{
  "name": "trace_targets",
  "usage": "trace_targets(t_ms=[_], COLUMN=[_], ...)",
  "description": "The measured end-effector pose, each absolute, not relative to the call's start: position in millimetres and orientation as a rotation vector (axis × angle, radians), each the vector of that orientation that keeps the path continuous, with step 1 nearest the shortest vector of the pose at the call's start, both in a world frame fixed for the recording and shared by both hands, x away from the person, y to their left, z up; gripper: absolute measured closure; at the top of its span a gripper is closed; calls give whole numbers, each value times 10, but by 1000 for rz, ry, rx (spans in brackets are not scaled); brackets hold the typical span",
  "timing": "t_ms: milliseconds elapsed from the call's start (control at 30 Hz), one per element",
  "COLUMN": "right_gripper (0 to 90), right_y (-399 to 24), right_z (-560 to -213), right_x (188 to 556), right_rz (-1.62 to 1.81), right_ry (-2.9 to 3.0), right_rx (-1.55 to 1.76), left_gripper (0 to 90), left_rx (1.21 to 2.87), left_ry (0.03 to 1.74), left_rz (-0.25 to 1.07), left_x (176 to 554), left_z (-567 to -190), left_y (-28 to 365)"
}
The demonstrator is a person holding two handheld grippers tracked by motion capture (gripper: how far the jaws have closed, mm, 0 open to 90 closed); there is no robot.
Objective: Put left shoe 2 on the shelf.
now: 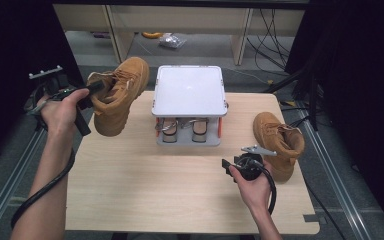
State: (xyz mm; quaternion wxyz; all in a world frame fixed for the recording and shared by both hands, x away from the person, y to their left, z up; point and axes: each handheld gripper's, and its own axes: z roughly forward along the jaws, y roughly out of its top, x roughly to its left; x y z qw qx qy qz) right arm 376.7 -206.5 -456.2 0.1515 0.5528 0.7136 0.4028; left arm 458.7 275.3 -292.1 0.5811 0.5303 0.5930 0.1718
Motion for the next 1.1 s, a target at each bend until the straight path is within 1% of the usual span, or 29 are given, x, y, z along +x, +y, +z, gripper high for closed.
trace_targets(t_ms=[33,267,767,833,900,1100], right_gripper=[479,479,479,479,479,479], right_y=[-2040,-2044,-2070,-2035,-2063,-2071], right_z=[-4565,-4573,-4594,-4578,-4585,-4579], right_x=[3758,3760,3772,3743,3759,3754], right_rz=[1179,1181,1163,1178,1175,1168], right_ry=[2037,2040,2057,2038,2047,2039], right_rx=[1632,1636,1586,1666,1614,1620], left_gripper=[819,819,818,818,817,817], left_rx=[1236,1236,1240,1242,1248,1244], left_ry=[1385,1385,1365,1367,1365,1362], left_rz=[396,382,360,356,351,323], left_x=[4616,4694,4822,4839,4857,4913], left_z=[-2909,-2887,-2791,-2776,-2767,-2747], left_y=[2732,2663,2473,2441,2412,2320])
